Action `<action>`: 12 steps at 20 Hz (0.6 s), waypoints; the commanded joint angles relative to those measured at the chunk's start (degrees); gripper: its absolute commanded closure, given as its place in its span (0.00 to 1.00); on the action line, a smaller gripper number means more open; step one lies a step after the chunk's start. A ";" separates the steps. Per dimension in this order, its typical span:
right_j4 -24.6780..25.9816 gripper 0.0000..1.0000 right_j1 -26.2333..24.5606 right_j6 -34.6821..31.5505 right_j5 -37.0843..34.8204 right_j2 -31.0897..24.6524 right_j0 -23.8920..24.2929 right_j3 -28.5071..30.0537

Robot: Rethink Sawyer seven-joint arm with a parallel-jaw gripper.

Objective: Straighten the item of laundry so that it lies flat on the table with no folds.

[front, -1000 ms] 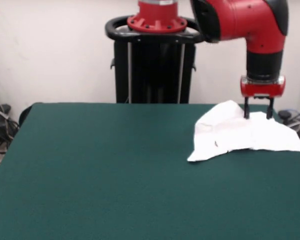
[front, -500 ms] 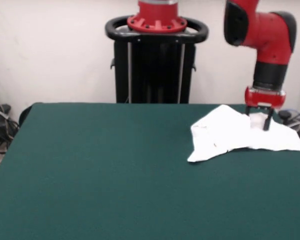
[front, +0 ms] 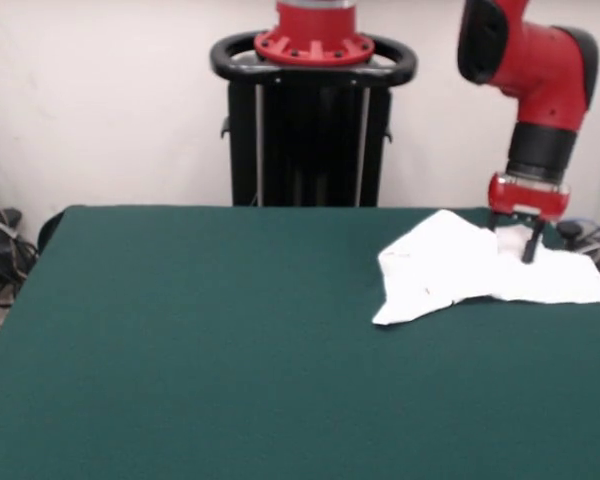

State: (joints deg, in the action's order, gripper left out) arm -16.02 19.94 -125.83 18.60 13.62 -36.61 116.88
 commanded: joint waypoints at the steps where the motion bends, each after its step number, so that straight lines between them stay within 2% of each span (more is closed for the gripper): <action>1: -5.01 1.00 -4.29 -4.57 -9.17 3.13 3.36 -6.14; 4: -6.75 1.00 -4.34 -3.58 -13.27 6.19 0.97 -6.70; 6: -5.56 1.00 -2.23 -3.48 -16.34 6.90 1.38 -5.72; 12: 4.74 1.00 9.47 -1.44 -18.51 2.92 11.25 -1.24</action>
State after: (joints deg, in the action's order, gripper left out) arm -14.33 22.96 -125.83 6.89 16.93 -32.08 116.46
